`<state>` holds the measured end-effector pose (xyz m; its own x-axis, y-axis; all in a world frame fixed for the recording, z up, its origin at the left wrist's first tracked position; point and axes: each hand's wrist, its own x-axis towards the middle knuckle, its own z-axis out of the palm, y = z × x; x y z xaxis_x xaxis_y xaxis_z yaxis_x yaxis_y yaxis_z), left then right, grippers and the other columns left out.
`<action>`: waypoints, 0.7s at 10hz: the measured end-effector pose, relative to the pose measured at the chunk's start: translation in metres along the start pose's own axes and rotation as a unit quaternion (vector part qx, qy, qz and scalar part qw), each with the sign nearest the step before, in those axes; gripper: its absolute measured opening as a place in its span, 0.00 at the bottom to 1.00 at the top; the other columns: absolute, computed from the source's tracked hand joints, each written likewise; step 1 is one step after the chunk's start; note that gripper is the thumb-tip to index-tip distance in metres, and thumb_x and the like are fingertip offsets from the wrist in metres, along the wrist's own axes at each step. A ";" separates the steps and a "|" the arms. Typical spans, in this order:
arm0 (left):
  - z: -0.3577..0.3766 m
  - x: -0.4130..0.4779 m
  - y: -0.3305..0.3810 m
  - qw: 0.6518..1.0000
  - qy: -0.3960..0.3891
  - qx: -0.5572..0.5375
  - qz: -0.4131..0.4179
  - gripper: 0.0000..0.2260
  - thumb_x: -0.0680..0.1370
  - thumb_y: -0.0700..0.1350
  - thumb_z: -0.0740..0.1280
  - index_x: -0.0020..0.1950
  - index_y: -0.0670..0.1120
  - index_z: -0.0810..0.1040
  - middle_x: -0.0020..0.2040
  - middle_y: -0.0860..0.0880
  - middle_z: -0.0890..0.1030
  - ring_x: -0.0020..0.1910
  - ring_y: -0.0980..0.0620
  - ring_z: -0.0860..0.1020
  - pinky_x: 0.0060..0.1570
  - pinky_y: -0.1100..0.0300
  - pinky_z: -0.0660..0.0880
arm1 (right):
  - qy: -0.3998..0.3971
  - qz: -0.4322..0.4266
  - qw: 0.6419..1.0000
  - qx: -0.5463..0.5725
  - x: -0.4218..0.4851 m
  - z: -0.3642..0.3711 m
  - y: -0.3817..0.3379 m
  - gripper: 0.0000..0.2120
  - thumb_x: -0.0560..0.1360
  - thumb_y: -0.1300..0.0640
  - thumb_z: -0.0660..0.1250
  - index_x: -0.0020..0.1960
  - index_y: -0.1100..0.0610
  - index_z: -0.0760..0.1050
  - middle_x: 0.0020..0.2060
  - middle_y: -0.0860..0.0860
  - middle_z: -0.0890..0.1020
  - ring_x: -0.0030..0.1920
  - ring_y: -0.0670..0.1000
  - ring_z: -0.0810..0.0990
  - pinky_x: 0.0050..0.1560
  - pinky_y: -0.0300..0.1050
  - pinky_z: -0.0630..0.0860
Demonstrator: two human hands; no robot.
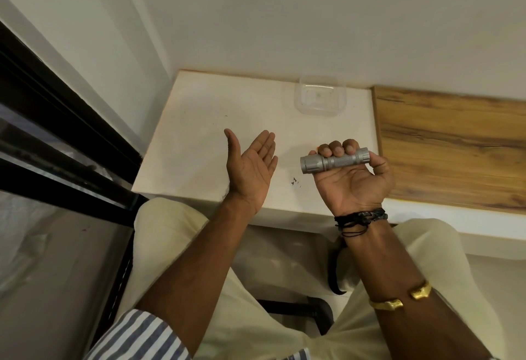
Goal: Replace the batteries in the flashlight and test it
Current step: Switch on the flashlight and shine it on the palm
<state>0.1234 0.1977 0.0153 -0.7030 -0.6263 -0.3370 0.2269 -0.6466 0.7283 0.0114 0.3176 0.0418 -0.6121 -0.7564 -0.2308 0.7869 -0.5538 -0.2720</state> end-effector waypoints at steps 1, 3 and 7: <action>0.000 0.000 -0.001 1.000 -0.002 -0.003 -0.003 0.42 0.77 0.73 0.41 0.80 0.46 0.61 0.80 0.46 0.63 0.79 0.45 0.61 0.79 0.45 0.53 | 0.000 0.000 1.000 0.004 0.000 0.000 0.000 0.09 0.65 0.51 0.58 0.39 0.57 0.67 0.36 0.52 0.70 0.39 0.55 0.71 0.58 0.53 0.67; 0.001 0.000 0.003 0.999 -0.008 -0.033 -0.009 0.42 0.77 0.74 0.45 0.79 0.45 0.61 0.80 0.46 0.63 0.79 0.47 0.59 0.79 0.47 0.51 | -0.010 0.007 1.000 0.000 0.000 0.000 0.000 0.11 0.67 0.49 0.60 0.40 0.57 0.68 0.37 0.52 0.71 0.40 0.54 0.72 0.58 0.51 0.66; -0.001 0.002 0.003 0.999 0.023 -0.040 0.013 0.42 0.77 0.73 0.44 0.80 0.44 0.60 0.80 0.45 0.62 0.79 0.46 0.59 0.79 0.47 0.51 | 0.015 -0.027 0.981 -0.190 0.003 0.003 0.008 0.12 0.73 0.71 0.63 0.46 0.55 0.73 0.42 0.52 0.78 0.45 0.53 0.79 0.73 0.61 0.69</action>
<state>0.1232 0.1947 0.0163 -0.6652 -0.6616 -0.3460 0.2997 -0.6610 0.6879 0.0161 0.3092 0.0418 -0.6591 -0.7152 -0.2325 0.6705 -0.4190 -0.6122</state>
